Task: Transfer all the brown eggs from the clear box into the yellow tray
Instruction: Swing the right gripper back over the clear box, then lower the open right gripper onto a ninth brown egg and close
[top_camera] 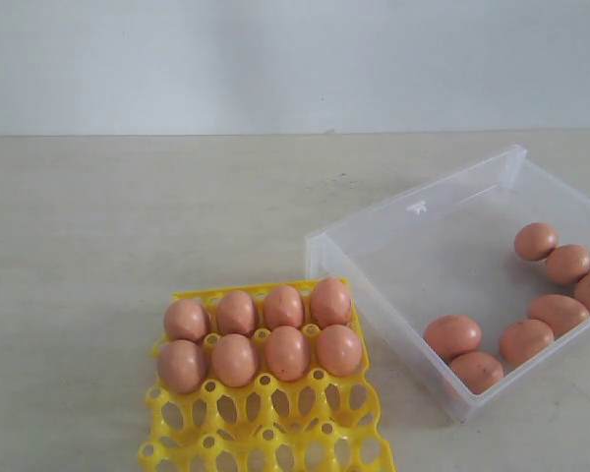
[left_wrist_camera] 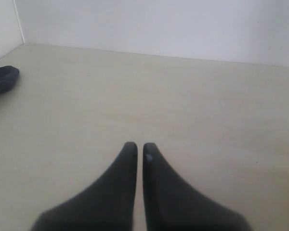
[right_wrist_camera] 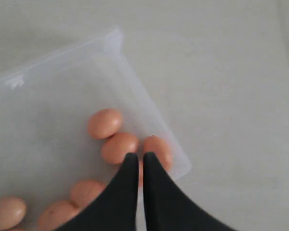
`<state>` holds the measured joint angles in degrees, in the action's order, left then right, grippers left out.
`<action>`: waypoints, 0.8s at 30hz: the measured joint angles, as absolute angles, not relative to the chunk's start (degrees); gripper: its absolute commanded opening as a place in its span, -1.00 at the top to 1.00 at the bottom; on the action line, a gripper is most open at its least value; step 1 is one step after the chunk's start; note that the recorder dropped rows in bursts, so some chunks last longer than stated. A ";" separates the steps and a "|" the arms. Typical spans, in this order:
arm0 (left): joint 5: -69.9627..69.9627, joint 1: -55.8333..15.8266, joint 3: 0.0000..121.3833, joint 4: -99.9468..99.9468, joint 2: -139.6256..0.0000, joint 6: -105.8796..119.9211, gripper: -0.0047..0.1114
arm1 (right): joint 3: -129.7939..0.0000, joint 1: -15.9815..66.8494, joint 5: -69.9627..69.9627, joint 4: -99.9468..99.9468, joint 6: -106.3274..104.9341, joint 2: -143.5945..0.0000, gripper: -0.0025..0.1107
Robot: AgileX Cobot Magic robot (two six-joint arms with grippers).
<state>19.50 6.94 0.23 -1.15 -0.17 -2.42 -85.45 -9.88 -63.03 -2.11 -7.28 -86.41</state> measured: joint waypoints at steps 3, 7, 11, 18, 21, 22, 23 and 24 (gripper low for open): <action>19.50 6.94 0.23 -1.15 -0.17 -2.42 0.85 | -91.46 -9.97 -67.71 5.75 -10.82 -94.05 0.96; 19.50 6.94 0.23 -1.15 -0.17 -2.42 0.85 | -92.42 -9.30 -69.17 12.55 -14.67 -100.52 0.96; 19.50 6.94 0.23 -1.15 -0.17 -2.42 0.85 | -91.06 -6.98 -69.77 12.49 -18.90 -104.37 0.94; 19.50 6.94 0.23 -1.15 -0.17 -2.42 0.85 | -90.74 -6.14 -69.98 12.95 -20.91 -109.92 0.36; 19.50 6.94 0.23 -1.15 -0.17 -2.42 0.85 | -90.74 -6.14 -69.98 15.63 -20.91 -111.83 0.14; 19.50 6.94 0.23 -1.15 -0.17 -2.42 0.85 | -90.74 -6.14 -69.98 16.98 -20.91 -112.19 0.14; 19.50 6.94 0.23 -1.15 -0.17 -2.42 0.85 | -90.74 -6.14 -69.98 18.90 -21.26 -112.53 0.14; 19.50 6.94 0.23 -1.15 -0.17 -2.42 0.85 | -90.74 -6.14 -69.98 20.79 -21.96 -112.80 0.14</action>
